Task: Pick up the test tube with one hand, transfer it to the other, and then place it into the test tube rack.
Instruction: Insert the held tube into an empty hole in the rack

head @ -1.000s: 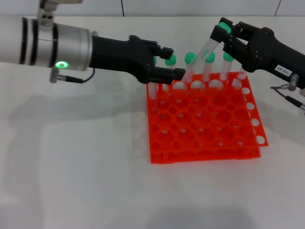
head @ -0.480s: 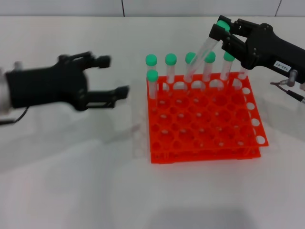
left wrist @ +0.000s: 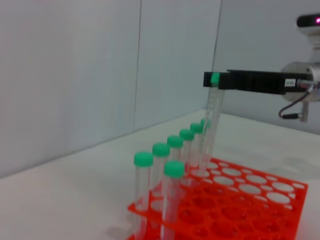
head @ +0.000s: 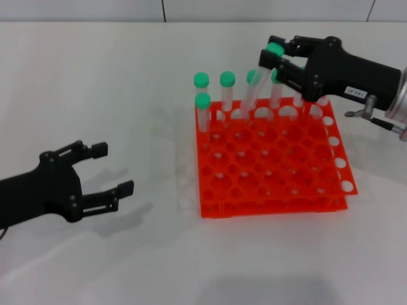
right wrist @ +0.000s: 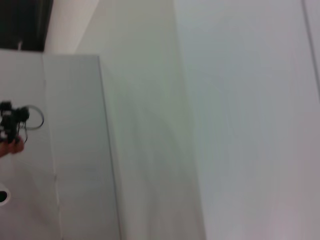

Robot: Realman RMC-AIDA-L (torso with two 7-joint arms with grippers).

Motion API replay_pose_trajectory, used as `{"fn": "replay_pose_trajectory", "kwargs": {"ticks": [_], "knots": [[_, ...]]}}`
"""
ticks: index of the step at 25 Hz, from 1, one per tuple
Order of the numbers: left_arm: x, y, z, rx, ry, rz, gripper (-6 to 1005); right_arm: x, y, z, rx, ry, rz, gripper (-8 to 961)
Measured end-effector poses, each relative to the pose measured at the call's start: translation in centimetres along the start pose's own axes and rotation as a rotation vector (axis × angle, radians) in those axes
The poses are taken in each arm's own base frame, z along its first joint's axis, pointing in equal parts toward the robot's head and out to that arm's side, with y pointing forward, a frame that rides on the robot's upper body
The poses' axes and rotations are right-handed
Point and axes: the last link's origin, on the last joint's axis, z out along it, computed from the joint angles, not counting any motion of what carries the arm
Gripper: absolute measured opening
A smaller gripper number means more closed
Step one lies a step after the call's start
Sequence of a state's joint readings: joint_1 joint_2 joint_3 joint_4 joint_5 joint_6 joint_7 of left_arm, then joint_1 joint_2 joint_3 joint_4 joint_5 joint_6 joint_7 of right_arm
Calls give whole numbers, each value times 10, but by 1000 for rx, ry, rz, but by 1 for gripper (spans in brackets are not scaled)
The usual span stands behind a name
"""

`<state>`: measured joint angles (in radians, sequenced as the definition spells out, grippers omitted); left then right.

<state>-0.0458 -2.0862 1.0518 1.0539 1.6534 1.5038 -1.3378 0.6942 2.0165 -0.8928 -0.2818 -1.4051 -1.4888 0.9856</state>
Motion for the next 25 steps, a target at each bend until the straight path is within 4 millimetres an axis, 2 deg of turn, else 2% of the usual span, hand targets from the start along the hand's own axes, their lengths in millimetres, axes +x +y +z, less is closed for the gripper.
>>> {"fn": "replay_pose_trajectory", "kwargs": {"ticks": [5, 16, 25], "knots": [[-14, 4, 0, 2, -4, -14, 890, 2, 2, 11, -33, 41, -15, 285], [-22, 3, -3, 26, 11, -25, 890, 9, 2, 25, -29, 93, -18, 292], [-23, 3, -3, 35, 37, -29, 890, 10, 0, 26, -19, 106, -21, 297]]}}
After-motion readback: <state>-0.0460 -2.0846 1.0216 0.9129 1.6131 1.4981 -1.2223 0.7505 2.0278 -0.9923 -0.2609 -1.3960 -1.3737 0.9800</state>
